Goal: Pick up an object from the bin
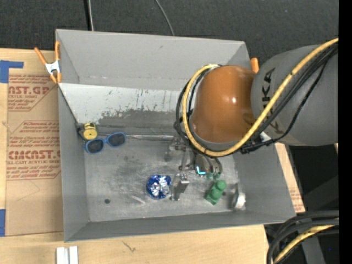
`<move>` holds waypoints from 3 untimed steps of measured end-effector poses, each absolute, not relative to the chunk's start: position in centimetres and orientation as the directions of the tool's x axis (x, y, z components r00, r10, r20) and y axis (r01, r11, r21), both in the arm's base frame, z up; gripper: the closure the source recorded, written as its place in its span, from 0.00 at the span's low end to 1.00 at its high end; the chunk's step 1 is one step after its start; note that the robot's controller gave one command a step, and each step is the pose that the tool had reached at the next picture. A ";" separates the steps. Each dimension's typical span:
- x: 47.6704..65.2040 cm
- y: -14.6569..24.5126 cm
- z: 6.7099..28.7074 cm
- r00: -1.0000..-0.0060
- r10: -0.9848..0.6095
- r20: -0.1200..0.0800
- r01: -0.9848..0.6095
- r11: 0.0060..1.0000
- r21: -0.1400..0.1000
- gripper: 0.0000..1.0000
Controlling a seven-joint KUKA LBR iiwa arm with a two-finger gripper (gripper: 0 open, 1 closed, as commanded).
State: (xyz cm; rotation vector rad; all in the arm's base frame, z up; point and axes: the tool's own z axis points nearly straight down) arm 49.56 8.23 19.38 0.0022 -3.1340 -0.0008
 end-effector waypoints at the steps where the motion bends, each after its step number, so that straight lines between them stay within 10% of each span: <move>1: 51.2 9.4 7.7 -1.000 -0.022 0.000 -0.022 1.000 0.002 0.00; 2: 51.3 9.4 8.1 -1.000 -0.022 -0.002 -0.022 1.000 0.002 1.00; 3: 50.4 10.1 22.3 -1.000 -0.029 -0.008 -0.029 1.000 0.002 1.00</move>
Offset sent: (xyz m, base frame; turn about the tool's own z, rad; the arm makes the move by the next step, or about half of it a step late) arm 0.0170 0.0102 -0.1130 -0.0197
